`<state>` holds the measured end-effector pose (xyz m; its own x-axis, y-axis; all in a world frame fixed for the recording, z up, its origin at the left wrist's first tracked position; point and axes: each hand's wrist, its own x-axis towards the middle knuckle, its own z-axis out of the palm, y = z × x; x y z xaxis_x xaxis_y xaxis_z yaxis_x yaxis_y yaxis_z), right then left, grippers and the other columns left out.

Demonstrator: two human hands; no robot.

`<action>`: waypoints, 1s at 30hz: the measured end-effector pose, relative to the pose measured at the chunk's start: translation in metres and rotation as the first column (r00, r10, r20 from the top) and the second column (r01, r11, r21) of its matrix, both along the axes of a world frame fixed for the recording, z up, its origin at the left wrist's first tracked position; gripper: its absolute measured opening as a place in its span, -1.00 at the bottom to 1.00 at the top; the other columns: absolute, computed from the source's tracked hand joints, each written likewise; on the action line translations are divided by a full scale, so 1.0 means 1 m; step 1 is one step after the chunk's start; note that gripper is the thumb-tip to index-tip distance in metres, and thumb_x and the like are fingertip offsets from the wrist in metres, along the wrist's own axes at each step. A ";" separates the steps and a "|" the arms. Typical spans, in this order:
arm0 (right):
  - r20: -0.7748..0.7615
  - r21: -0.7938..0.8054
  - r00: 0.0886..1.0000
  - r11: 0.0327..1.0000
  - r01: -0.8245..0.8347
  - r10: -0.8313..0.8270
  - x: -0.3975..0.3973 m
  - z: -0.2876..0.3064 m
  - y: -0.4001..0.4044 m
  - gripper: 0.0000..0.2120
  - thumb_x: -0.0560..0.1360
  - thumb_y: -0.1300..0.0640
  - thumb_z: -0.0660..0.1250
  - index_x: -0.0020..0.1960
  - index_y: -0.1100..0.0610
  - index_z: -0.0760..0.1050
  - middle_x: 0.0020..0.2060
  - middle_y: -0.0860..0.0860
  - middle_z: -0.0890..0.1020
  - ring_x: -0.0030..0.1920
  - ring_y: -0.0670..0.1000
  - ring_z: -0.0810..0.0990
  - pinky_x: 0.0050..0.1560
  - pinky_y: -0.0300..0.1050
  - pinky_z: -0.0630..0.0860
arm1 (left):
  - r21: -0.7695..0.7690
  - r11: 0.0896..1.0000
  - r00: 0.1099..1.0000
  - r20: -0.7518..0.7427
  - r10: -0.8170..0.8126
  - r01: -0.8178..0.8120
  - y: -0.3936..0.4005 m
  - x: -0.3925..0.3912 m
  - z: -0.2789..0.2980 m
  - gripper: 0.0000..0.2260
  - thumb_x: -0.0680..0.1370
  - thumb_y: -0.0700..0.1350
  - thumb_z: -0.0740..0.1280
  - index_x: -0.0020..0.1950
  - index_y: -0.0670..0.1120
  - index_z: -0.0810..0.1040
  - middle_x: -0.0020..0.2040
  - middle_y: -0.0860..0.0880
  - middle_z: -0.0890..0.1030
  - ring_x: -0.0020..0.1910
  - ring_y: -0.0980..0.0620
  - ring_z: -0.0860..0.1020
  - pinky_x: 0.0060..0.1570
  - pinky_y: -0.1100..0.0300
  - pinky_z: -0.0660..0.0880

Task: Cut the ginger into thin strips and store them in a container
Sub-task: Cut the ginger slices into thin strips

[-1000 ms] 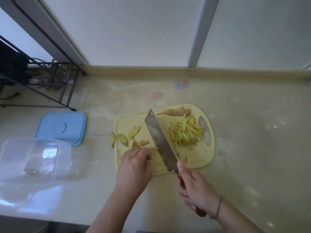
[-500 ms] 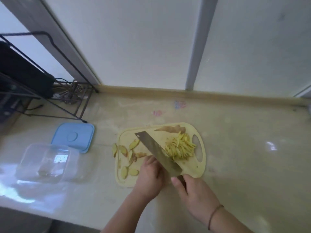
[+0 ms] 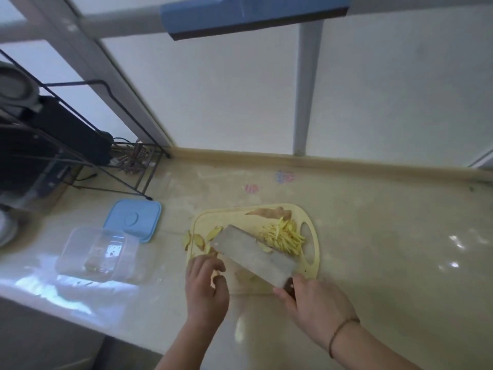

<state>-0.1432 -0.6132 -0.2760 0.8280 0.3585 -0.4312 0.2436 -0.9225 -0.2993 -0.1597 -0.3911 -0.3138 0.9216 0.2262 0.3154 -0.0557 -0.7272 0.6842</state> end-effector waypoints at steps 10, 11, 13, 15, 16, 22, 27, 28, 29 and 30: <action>0.145 -0.148 0.989 0.989 0.007 0.015 -0.011 -0.003 0.025 -0.47 0.70 -0.30 -0.04 0.22 0.08 0.49 0.02 0.09 0.73 0.00 0.13 0.74 -0.19 -0.02 0.35 | 0.372 0.657 0.744 -0.468 -0.478 0.656 0.000 0.054 0.011 -0.38 0.58 0.43 -0.11 0.25 0.10 0.55 0.25 0.15 0.52 0.30 0.00 0.37 0.23 -0.04 0.18; 0.087 -0.174 0.996 0.985 0.018 -0.003 -0.011 0.001 0.029 -0.47 0.70 -0.31 -0.05 0.29 0.07 0.44 0.13 0.07 0.70 0.11 0.13 0.71 -0.13 -0.02 0.35 | 0.362 0.647 0.726 -0.495 -0.477 0.671 -0.001 0.057 0.012 -0.30 0.55 0.47 -0.18 0.31 0.10 0.52 0.31 0.16 0.49 0.36 0.01 0.32 0.26 -0.03 0.15; 0.046 -0.278 0.999 0.960 0.011 0.002 -0.012 0.008 0.034 -0.46 0.70 -0.31 -0.07 0.33 0.07 0.42 0.18 0.07 0.68 0.15 0.13 0.70 -0.12 -0.05 0.34 | 0.337 0.611 0.674 -0.560 -0.481 0.716 -0.003 0.064 0.015 -0.15 0.47 0.52 -0.30 0.46 0.10 0.42 0.45 0.16 0.39 0.47 0.01 0.21 0.32 -0.04 0.10; 0.022 -0.330 1.000 0.944 0.025 -0.019 -0.019 0.016 0.046 -0.44 0.70 -0.32 -0.08 0.33 0.06 0.43 0.18 0.09 0.68 0.15 0.14 0.69 -0.11 -0.04 0.33 | 0.308 0.586 0.636 -0.578 -0.510 0.750 -0.003 0.069 0.013 -0.16 0.47 0.51 -0.27 0.54 0.10 0.33 0.54 0.16 0.31 0.53 0.00 0.13 0.35 -0.04 0.04; 0.016 -0.317 0.999 0.947 0.048 -0.046 -0.022 0.016 0.050 -0.42 0.69 -0.33 -0.10 0.32 0.05 0.43 0.17 0.09 0.69 0.15 0.14 0.69 -0.11 -0.02 0.34 | 0.296 0.587 0.636 -0.555 -0.536 0.754 -0.001 0.071 0.010 -0.20 0.49 0.49 -0.23 0.54 0.11 0.33 0.54 0.16 0.30 0.54 0.00 0.13 0.35 -0.04 0.03; -0.156 0.030 0.895 0.904 0.427 -0.418 -0.046 0.013 0.054 -0.17 0.27 -0.62 -0.35 -0.17 -0.01 0.40 -0.23 -0.04 0.63 -0.22 -0.06 0.61 -0.22 -0.04 0.39 | 0.049 0.912 0.914 -0.014 -0.406 0.406 0.051 0.072 -0.004 -0.71 0.59 0.07 0.26 0.18 -0.01 0.65 0.17 0.06 0.62 0.21 -0.04 0.48 0.21 -0.02 0.39; -0.810 0.219 0.317 0.248 0.944 -0.493 -0.056 0.001 0.062 -0.46 0.54 -0.39 0.08 -0.21 0.10 0.33 -0.51 0.01 0.28 -0.61 -0.06 0.18 -0.57 -0.32 0.14 | 0.040 0.995 0.989 -0.126 -0.080 0.086 0.104 0.052 -0.027 -0.71 0.48 0.01 0.23 0.05 -0.05 0.68 0.05 0.01 0.65 0.11 -0.08 0.52 0.13 -0.10 0.50; -0.848 0.193 0.275 0.219 0.956 -0.452 -0.056 -0.003 0.063 -0.47 0.57 -0.37 0.09 -0.21 0.10 0.34 -0.50 0.02 0.27 -0.61 -0.06 0.17 -0.58 -0.35 0.15 | 0.073 0.991 0.981 -0.171 -0.095 0.109 0.106 0.046 -0.033 -0.70 0.46 0.01 0.24 0.04 -0.04 0.68 0.05 0.01 0.66 0.10 -0.13 0.55 0.12 -0.08 0.49; -0.873 0.183 0.248 0.189 0.965 -0.421 -0.054 -0.006 0.063 -0.47 0.56 -0.37 0.11 -0.21 0.10 0.35 -0.49 0.03 0.27 -0.61 -0.07 0.17 -0.59 -0.36 0.16 | 0.094 0.986 0.973 -0.200 -0.116 0.137 0.108 0.041 -0.039 -0.69 0.45 0.03 0.24 0.03 -0.04 0.69 0.05 0.00 0.66 0.09 -0.16 0.57 0.12 -0.06 0.47; -0.888 0.174 0.227 0.166 0.971 -0.400 -0.052 -0.009 0.062 -0.47 0.54 -0.38 0.12 -0.22 0.10 0.36 -0.49 0.03 0.26 -0.62 -0.07 0.17 -0.60 -0.36 0.17 | 0.111 0.981 0.968 -0.214 -0.133 0.159 0.108 0.037 -0.044 -0.68 0.44 0.04 0.25 0.03 -0.04 0.69 0.04 0.00 0.67 0.08 -0.18 0.58 0.11 -0.04 0.45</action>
<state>-0.1952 -0.5512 -0.2853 0.5027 0.1168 -0.8565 -0.8634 0.0196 -0.5041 -0.1229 -0.2826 -0.3581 0.9894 0.0551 0.1343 -0.0361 -0.8025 0.5955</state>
